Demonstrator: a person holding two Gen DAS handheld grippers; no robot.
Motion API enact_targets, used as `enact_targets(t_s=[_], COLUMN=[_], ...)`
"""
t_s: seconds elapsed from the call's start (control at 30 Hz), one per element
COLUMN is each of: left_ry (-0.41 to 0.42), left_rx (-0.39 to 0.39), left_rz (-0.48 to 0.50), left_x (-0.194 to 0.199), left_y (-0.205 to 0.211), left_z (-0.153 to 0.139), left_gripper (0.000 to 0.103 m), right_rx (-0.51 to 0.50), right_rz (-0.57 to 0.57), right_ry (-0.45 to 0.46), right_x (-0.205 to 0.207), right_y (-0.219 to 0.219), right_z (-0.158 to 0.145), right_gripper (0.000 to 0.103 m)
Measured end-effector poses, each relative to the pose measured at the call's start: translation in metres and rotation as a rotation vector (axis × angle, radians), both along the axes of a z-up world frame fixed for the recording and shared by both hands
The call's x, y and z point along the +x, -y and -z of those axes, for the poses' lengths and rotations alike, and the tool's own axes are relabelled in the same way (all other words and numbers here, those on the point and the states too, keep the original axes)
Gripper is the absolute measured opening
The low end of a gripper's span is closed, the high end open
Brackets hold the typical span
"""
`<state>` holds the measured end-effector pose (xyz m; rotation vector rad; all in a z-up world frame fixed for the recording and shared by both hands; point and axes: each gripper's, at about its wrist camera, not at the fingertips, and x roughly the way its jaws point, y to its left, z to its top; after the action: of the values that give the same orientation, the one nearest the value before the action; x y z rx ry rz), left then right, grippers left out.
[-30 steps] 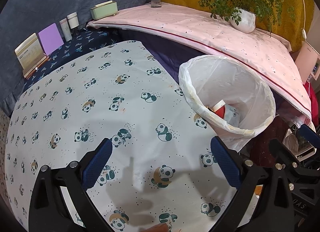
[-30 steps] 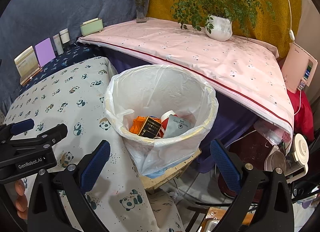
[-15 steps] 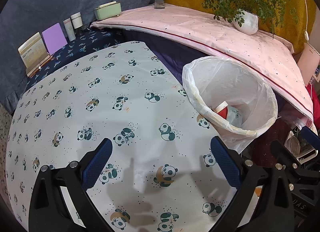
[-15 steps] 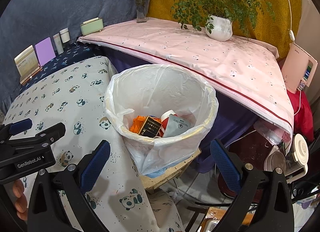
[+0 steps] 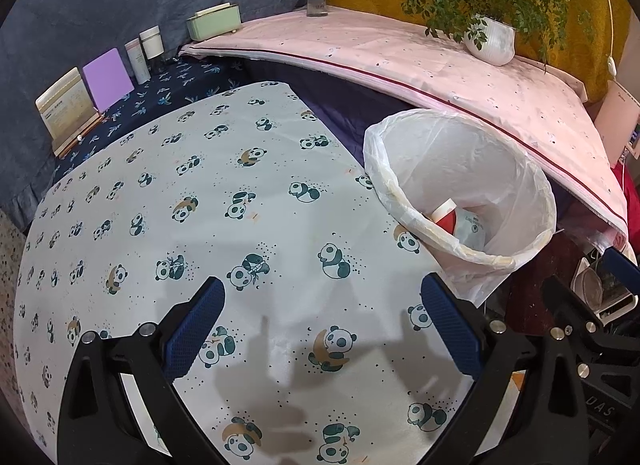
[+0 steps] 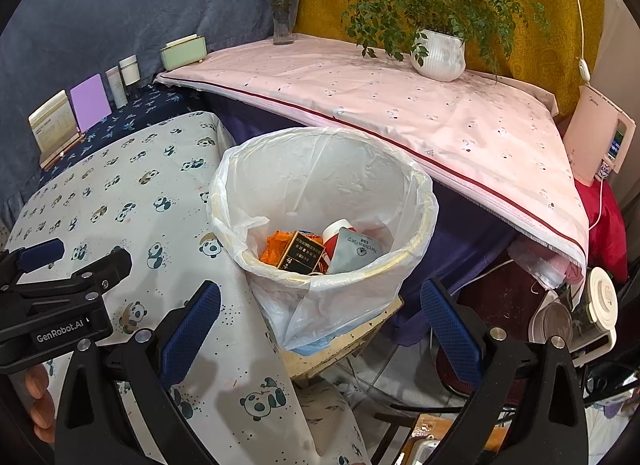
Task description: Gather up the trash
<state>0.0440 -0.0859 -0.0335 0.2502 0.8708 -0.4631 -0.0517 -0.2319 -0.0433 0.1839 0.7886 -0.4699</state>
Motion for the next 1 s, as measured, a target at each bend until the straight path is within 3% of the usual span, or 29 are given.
enact_targets(t_s=[1.0], left_ry=[0.015], left_rx=[0.011], left_rz=[0.035], left_x=[-0.007], left_y=[0.0074], left_z=[0.0], left_gripper=[0.094], right_rx=[0.003], right_rz=[0.012], right_ry=[0.01], right_x=[-0.0002], right_y=[0.003], right_z=[-0.0007], right_gripper=[0.096])
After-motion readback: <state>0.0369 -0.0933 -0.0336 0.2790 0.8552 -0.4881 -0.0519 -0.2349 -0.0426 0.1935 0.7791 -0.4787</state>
